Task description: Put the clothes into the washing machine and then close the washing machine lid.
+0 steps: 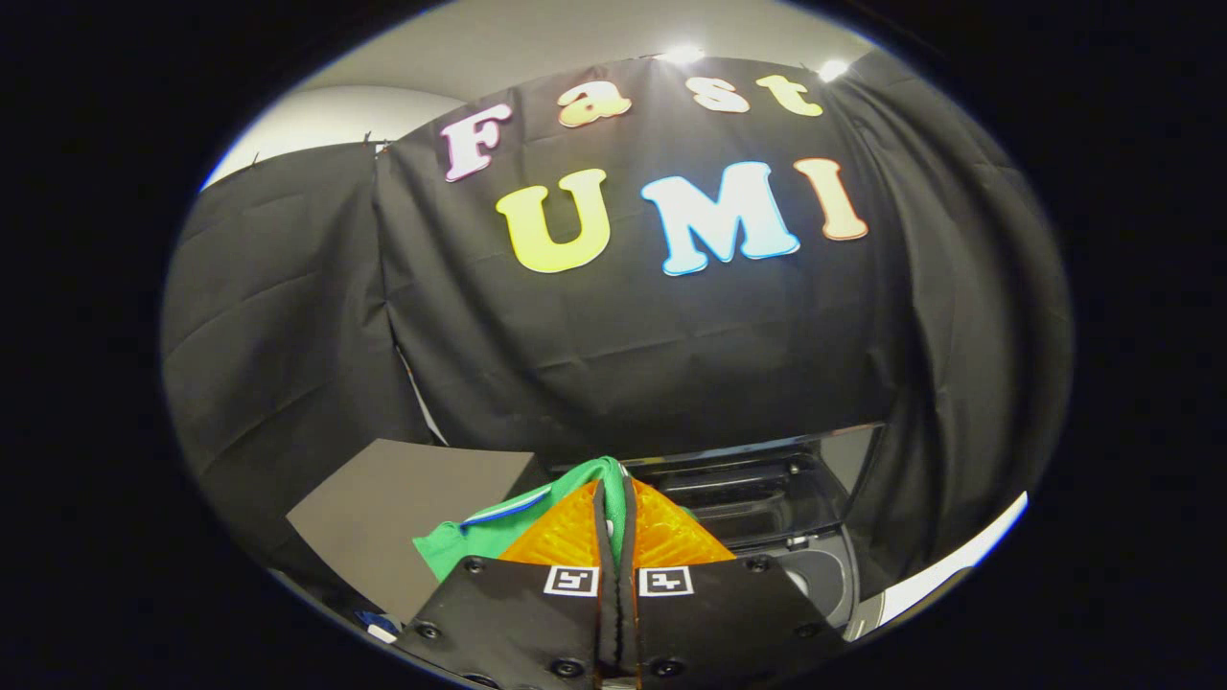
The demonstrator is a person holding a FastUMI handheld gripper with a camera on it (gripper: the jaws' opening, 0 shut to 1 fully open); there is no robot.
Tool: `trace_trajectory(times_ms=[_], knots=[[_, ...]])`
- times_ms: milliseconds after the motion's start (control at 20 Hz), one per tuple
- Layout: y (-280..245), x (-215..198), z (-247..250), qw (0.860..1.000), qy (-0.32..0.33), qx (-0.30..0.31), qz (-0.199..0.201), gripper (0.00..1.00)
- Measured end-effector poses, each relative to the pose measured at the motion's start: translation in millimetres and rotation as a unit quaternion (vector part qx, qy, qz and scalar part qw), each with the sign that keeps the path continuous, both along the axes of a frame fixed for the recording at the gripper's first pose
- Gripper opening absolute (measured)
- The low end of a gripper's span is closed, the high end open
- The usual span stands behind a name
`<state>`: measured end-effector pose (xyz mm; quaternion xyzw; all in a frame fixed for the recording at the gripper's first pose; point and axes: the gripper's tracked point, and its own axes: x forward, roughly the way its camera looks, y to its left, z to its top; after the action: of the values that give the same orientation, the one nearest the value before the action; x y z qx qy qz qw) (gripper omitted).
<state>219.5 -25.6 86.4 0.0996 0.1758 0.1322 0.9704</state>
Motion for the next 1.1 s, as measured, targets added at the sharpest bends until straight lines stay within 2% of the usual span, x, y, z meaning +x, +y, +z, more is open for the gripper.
trace_trajectory(times_ms=[250,500,650,1100], knots=[[-38,-2,-36,0.999,0.030,-0.024,-0.037,0.01],[-54,-7,-64,0.997,0.062,0.002,-0.054,0.02],[-52,-16,-82,0.996,0.078,0.011,-0.041,0.01],[-36,-6,-114,0.995,0.095,-0.041,-0.013,0.01]])
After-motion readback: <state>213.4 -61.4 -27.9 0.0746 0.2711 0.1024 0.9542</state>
